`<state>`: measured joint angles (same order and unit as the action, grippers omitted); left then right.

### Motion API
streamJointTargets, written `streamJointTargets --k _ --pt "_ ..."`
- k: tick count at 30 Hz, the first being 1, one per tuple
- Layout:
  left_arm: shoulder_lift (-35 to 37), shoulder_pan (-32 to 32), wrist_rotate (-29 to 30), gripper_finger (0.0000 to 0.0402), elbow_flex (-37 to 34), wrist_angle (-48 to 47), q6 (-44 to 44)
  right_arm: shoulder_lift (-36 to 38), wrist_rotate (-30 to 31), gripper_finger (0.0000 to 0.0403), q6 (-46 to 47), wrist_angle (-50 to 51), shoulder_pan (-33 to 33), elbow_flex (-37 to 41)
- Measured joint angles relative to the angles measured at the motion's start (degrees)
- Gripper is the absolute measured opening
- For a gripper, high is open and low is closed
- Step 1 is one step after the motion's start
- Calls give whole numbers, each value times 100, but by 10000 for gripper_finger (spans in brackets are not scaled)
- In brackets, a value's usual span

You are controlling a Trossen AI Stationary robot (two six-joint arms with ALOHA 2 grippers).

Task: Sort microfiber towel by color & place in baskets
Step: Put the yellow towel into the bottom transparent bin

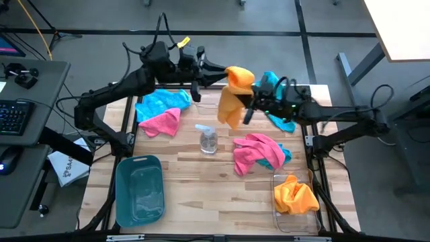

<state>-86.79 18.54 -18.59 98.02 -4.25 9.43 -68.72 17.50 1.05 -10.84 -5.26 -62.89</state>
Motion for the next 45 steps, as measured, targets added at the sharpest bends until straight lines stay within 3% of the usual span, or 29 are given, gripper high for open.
streamJointTargets --k 7,11,15,17,22,29,34,38,45 --pt "635 499 82 133 0 -2652 -525 1411 300 3 670 2237 98 -2" --pt "1011 770 179 142 -266 -3642 -693 1988 -585 2 1690 3085 477 -2" --pt "1414 932 103 142 -919 -3299 -573 2187 -1621 1 3147 3221 1278 -2" --pt "1617 975 79 142 -1275 -2847 -455 2178 -1780 1 3941 3228 1843 -2" --pt "1911 1092 76 142 -1995 -1859 -45 1932 -1442 1 5657 3259 3361 -2" --pt "1906 1157 89 142 -2127 -1632 90 1488 -646 0 7836 4297 5036 -2" --pt "1878 1157 116 142 -2127 -1427 47 1466 -332 0 8740 5010 5596 -2" --pt "1878 1157 131 142 -2127 -1307 -4 1636 -414 0 9137 5242 5781 -7" --pt "1876 1188 149 142 -2127 -1164 -6 1791 -679 0 9297 7415 5873 -989"
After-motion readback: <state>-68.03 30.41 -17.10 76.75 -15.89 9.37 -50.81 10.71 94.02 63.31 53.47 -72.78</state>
